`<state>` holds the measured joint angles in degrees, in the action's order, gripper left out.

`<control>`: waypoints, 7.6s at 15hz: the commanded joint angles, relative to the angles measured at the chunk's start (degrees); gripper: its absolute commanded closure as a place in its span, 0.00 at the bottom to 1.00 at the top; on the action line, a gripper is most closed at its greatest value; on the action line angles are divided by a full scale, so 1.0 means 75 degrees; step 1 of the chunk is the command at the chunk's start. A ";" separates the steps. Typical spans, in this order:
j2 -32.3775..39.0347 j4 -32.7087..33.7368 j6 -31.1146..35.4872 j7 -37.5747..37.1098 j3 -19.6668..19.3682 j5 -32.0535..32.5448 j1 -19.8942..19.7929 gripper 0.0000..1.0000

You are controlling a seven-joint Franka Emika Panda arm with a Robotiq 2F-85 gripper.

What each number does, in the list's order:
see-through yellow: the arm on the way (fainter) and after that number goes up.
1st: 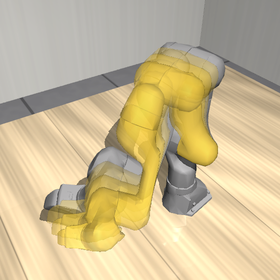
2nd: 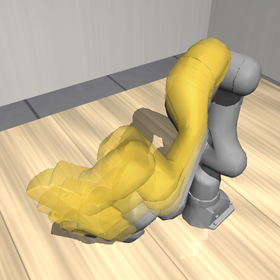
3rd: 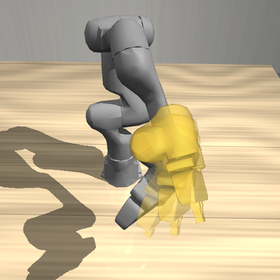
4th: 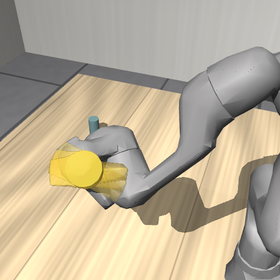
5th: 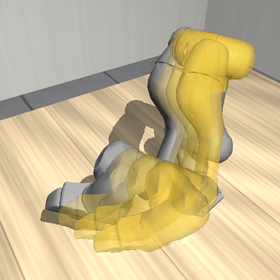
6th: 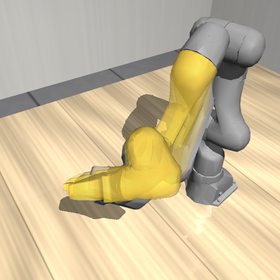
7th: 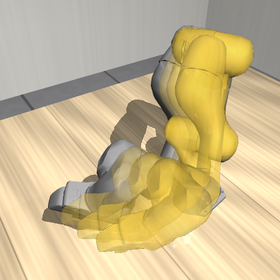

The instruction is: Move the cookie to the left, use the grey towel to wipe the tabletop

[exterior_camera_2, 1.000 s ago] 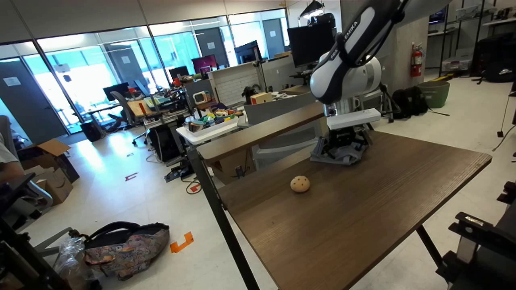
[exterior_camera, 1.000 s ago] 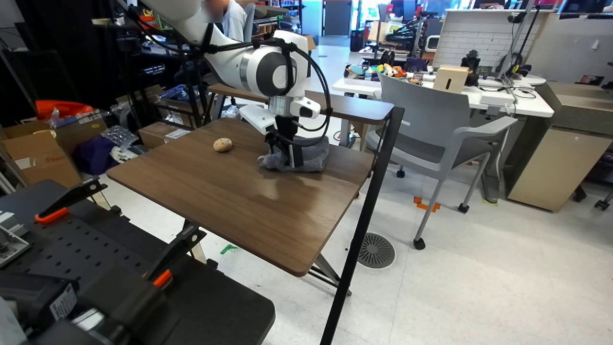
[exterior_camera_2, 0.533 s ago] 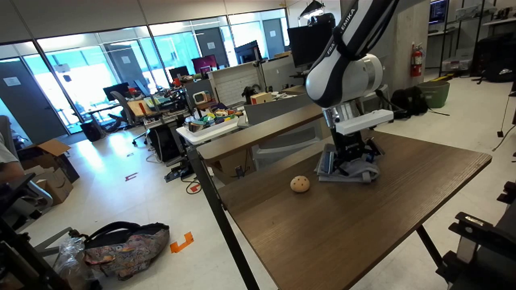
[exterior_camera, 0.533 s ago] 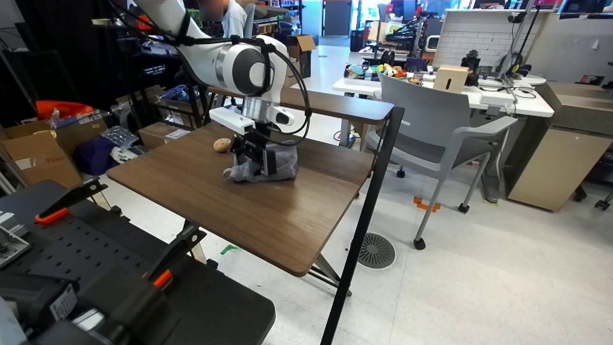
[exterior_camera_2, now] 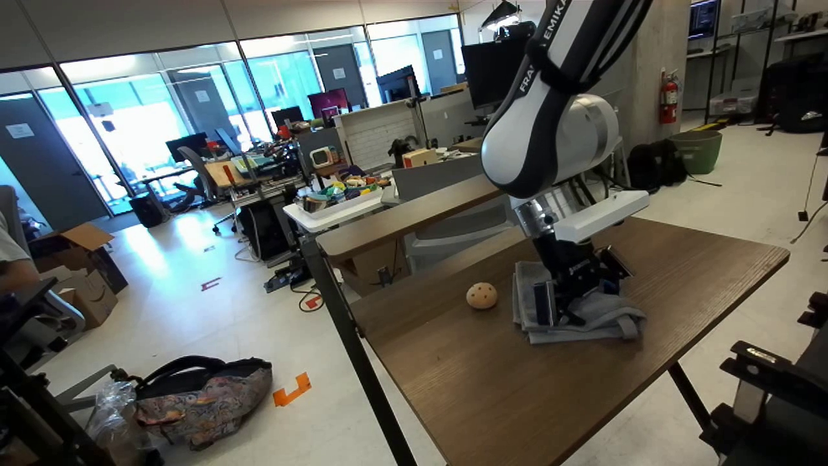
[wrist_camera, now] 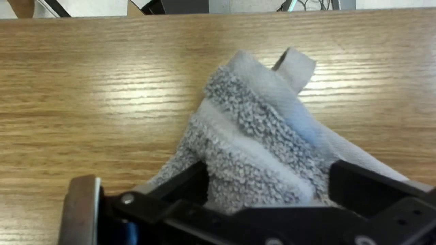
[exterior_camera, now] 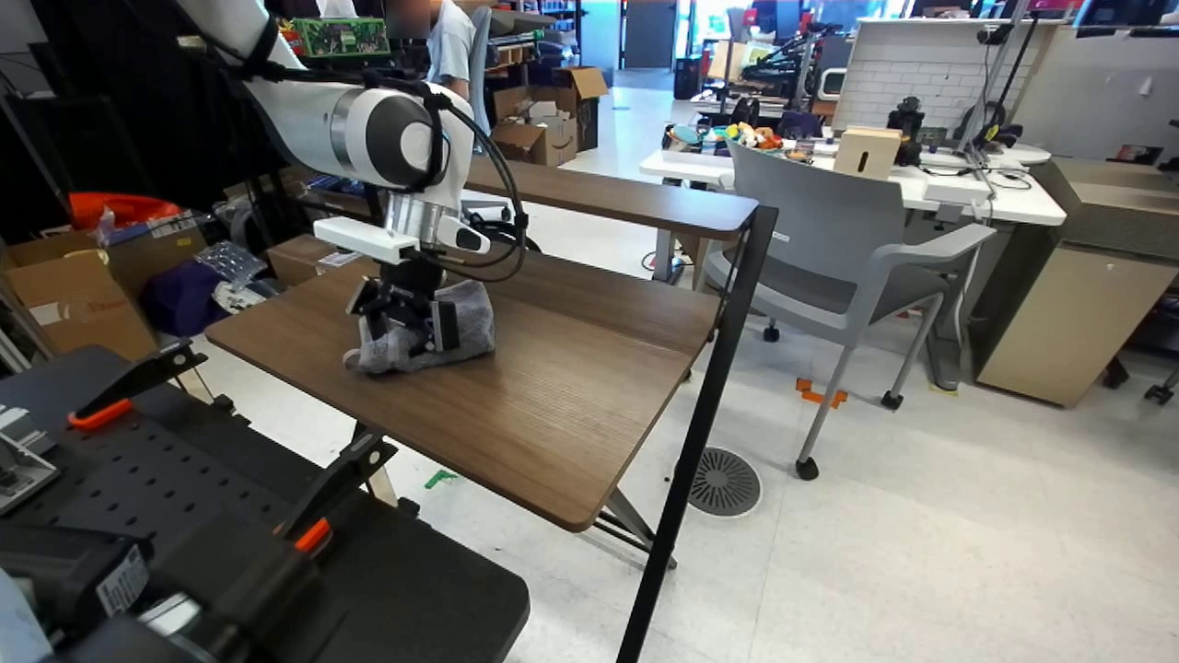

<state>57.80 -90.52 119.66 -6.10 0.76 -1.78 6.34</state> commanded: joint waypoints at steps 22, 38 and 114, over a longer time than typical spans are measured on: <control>-0.0166 -0.0325 0.0827 0.0118 0.0507 0.1438 0.1692 0.00; -0.0333 -0.0551 0.1413 -0.1165 -0.0046 0.1117 0.1327 0.00; -0.0284 -0.0845 0.3645 -0.1800 -0.0413 -0.1035 -0.0716 0.00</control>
<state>55.49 -97.15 147.20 -20.05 -1.86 -8.81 0.51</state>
